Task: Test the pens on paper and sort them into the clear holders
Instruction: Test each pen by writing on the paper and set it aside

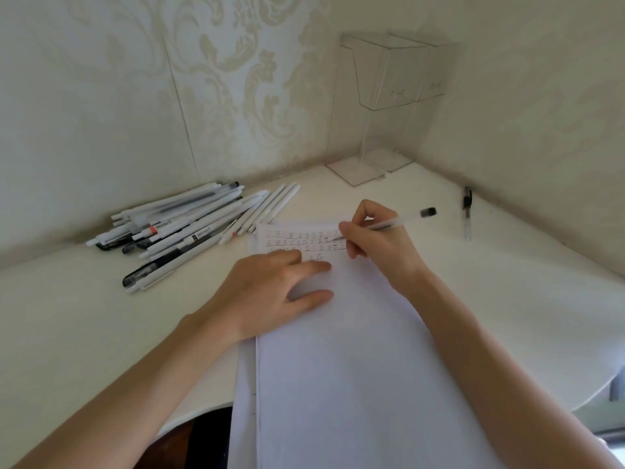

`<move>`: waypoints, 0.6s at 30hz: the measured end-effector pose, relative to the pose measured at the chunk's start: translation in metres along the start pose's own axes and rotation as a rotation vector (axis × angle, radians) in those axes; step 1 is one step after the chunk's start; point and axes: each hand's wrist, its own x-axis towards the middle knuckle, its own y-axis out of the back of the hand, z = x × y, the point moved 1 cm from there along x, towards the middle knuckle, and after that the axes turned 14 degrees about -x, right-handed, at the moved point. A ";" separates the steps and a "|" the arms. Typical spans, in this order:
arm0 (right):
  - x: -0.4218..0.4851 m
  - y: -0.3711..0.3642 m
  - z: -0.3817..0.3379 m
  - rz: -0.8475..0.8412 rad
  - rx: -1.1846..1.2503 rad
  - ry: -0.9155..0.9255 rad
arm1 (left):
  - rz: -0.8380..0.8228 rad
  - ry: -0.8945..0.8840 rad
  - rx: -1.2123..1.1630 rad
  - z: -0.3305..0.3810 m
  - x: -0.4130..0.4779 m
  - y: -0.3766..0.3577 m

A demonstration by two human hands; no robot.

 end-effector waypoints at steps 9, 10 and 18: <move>-0.004 -0.011 0.002 0.033 -0.141 -0.006 | -0.006 -0.052 0.034 -0.004 0.004 -0.008; -0.004 -0.012 0.001 0.023 -0.147 0.008 | -0.003 -0.049 0.038 -0.004 0.004 -0.009; -0.005 -0.013 0.000 0.049 -0.206 0.029 | -0.008 -0.006 0.034 -0.001 0.006 -0.009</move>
